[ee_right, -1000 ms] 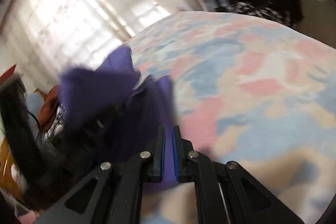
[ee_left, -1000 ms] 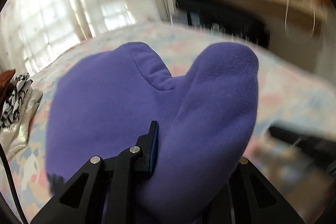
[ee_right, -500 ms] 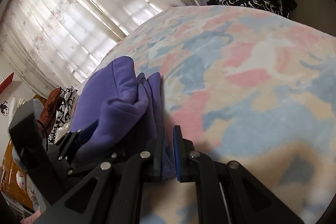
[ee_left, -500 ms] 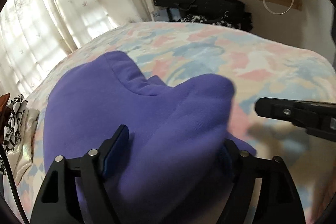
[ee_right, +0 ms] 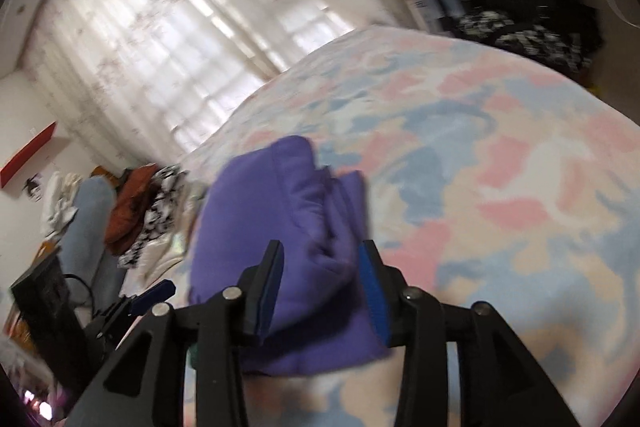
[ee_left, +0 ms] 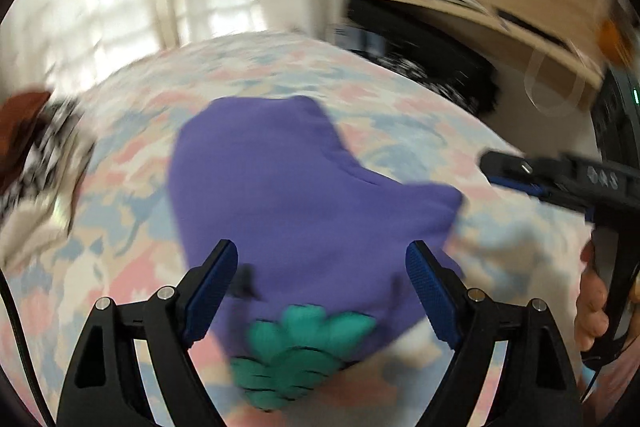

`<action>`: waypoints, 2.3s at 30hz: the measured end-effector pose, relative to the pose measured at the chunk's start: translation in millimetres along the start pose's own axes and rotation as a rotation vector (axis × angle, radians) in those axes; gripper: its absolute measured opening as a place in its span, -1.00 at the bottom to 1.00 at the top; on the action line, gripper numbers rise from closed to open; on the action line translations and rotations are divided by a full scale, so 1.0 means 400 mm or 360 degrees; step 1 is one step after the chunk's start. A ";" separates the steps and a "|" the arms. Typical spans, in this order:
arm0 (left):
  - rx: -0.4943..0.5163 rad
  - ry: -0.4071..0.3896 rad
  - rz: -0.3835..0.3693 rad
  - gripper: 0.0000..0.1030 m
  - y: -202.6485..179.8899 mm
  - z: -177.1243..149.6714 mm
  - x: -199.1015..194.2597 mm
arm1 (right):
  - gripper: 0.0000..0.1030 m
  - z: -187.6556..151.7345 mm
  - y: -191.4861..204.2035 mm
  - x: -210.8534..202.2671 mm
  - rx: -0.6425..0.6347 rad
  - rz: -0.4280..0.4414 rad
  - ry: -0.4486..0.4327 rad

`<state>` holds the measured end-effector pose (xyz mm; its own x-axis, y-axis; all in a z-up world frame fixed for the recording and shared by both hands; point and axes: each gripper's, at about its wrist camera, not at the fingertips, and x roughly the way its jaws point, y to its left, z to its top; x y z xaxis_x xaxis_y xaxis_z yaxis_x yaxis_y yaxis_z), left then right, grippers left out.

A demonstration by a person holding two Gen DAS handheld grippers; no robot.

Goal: Fold large clothes

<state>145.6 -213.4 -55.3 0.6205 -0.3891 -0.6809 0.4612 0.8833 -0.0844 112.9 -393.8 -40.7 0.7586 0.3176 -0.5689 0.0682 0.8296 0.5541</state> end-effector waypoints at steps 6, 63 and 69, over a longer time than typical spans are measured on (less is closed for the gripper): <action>-0.0400 0.0152 0.0041 0.65 0.171 0.017 0.090 | -0.11 0.073 -0.007 0.174 -0.0046 -0.0007 0.0358; -0.0413 0.0312 0.0128 0.99 0.299 0.135 0.287 | 0.20 0.162 -0.057 0.459 0.0142 0.0080 0.0487; -0.0208 0.0357 0.0234 0.99 0.246 0.159 0.353 | -0.55 0.154 -0.051 0.477 -0.0013 -0.0028 0.0470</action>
<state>318.8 -198.0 -113.5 0.5121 -0.1997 -0.8354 0.2823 0.9577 -0.0558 296.1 -378.6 -123.2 0.5359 0.4221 -0.7312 0.0737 0.8394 0.5386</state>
